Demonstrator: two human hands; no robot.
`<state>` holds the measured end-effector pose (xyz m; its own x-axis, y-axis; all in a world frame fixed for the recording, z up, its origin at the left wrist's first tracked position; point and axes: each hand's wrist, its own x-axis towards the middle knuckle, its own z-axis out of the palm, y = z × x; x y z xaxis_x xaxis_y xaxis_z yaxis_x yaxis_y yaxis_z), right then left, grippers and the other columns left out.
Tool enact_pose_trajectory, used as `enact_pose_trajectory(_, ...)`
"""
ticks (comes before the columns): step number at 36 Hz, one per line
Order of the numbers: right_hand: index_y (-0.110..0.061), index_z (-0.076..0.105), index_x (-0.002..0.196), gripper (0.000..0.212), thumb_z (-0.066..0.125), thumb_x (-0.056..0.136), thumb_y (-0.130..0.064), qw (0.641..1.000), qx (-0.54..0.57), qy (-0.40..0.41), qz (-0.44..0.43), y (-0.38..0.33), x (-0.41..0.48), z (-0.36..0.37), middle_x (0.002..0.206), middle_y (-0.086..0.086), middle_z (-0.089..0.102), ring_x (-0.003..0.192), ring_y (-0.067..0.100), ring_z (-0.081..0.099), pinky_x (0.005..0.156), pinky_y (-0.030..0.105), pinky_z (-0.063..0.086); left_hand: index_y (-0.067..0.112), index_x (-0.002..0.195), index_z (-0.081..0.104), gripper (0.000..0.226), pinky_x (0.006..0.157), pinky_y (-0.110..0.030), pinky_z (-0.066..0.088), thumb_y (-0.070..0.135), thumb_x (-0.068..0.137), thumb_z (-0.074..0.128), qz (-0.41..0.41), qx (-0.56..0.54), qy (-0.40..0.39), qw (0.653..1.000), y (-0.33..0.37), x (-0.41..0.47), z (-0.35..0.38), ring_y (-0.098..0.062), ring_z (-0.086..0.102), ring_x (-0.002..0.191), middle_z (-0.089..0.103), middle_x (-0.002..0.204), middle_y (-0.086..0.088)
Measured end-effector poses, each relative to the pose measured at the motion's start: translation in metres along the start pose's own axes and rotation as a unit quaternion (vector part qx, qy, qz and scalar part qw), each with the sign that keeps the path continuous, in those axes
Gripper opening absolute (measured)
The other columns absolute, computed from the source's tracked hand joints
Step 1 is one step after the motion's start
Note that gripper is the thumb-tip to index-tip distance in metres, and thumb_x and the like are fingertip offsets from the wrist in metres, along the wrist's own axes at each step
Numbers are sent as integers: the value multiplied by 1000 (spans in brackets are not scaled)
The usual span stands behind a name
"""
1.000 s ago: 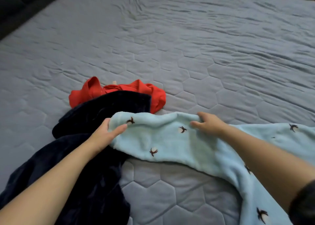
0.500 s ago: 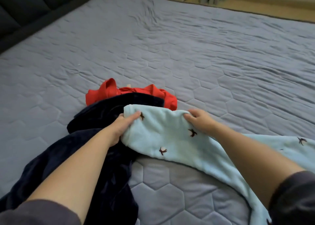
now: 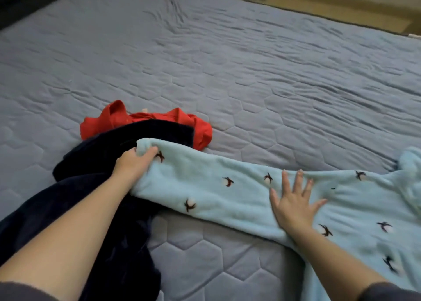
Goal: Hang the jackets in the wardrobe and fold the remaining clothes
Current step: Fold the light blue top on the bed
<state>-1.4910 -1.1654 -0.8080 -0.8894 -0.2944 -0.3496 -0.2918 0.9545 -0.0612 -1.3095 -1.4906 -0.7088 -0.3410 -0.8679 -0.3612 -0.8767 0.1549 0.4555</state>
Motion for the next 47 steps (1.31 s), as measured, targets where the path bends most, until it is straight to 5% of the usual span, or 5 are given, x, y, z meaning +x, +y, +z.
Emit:
enact_pose_trajectory(22, -15, 31, 147, 55, 42, 100, -40, 936, 307, -174, -3, 41, -108, -88, 147, 8, 41, 133, 24, 41, 105, 36, 36, 15, 118, 56, 23, 95, -32, 44, 20, 96, 51, 149, -264, -188, 934, 94, -152, -31, -18, 56, 106, 61, 114, -5)
enact_pose_trajectory(27, -19, 44, 137, 52, 37, 97, -53, 748, 577, -280, 171, 49, -191, -132, 140, 5, 49, 121, 28, 50, 95, 48, 44, 11, 119, 53, 22, 68, -6, 44, 10, 97, 50, 217, -277, -256, 900, 115, -238, -60, -1, 56, 84, 59, 97, 5)
enact_pose_trajectory(34, -10, 56, 128, 73, 33, 88, -67, 470, 828, -282, 117, 75, -220, -205, 116, 18, 65, 101, 33, 66, 83, 47, 54, 30, 95, 60, 23, 75, -38, 50, 41, 75, 58, 299, -245, -447, 807, 147, -350, -34, -17, 58, 79, 66, 89, -13)
enact_pose_trajectory(42, 6, 58, 111, 34, 46, 85, -12, 608, 728, -256, 186, 213, -278, -233, 98, 23, 59, 82, 31, 61, 79, 39, 49, 34, 104, 65, 20, 85, -22, 50, 31, 85, 57, 257, -190, -607, 727, 148, -474, 38, -5, 63, 91, 69, 98, 7)
enact_pose_trajectory(47, 5, 51, 129, 43, 40, 87, 3, 742, 569, -184, 303, 311, -315, -202, 127, 31, 53, 101, 36, 56, 82, 47, 49, 20, 104, 67, 15, 89, -23, 49, 20, 92, 58, 203, -131, -567, 787, 126, -513, 92, -10, 63, 99, 69, 104, 1)
